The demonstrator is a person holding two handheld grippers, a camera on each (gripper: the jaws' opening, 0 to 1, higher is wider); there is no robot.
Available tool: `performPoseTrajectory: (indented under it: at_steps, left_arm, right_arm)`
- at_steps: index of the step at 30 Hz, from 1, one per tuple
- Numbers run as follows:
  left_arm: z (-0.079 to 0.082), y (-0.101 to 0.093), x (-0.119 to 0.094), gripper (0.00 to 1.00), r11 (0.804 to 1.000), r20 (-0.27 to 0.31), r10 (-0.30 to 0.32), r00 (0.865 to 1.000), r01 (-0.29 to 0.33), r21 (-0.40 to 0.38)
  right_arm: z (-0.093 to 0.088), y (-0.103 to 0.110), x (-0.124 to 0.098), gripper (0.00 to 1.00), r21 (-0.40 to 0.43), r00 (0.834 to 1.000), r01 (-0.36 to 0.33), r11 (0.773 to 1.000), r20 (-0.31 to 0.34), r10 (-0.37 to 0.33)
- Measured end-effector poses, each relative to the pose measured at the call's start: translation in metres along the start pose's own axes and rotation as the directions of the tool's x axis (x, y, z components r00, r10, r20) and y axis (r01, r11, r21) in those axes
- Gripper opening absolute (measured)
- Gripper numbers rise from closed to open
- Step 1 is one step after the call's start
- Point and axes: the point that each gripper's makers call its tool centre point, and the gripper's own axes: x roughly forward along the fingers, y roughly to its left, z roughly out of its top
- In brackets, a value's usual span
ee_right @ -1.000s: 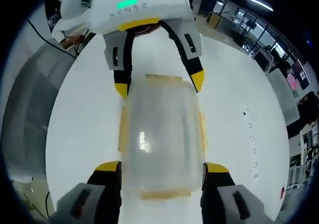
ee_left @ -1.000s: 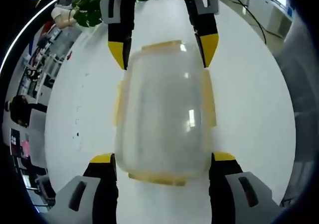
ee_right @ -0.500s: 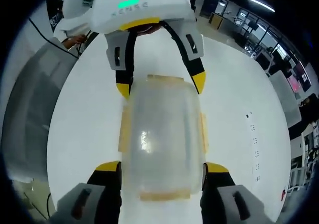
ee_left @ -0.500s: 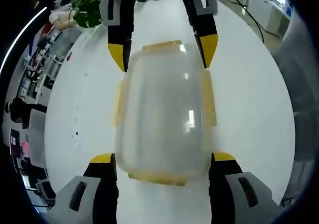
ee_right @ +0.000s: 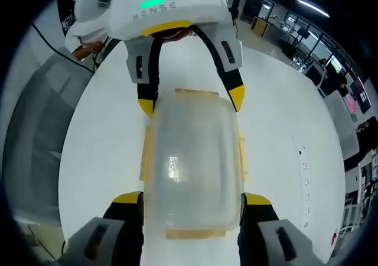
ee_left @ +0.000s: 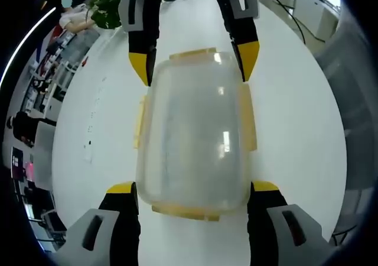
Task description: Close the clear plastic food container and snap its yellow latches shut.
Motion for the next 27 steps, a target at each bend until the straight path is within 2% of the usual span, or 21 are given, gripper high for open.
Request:
performPoseTrajectory:
  at_steps: [11, 20, 27]
  left_arm:
    - [-0.029, -0.005, -0.011, 0.72, 1.000, -0.005, 0.007, 1.000, -0.007, -0.018]
    - [-0.041, -0.007, -0.016, 0.72, 1.000, -0.008, 0.009, 1.000, -0.009, -0.029]
    - [-0.044, -0.007, -0.016, 0.72, 0.998, -0.012, 0.015, 1.000, -0.016, -0.059]
  right_arm:
    - [0.028, 0.006, 0.011, 0.64, -0.009, 1.000, -0.003, 1.000, 0.010, 0.003]
    - [0.039, 0.008, 0.016, 0.64, -0.016, 1.000, -0.005, 1.000, 0.008, 0.005]
    - [0.043, 0.005, 0.018, 0.64, -0.039, 1.000, -0.014, 0.999, 0.003, 0.014]
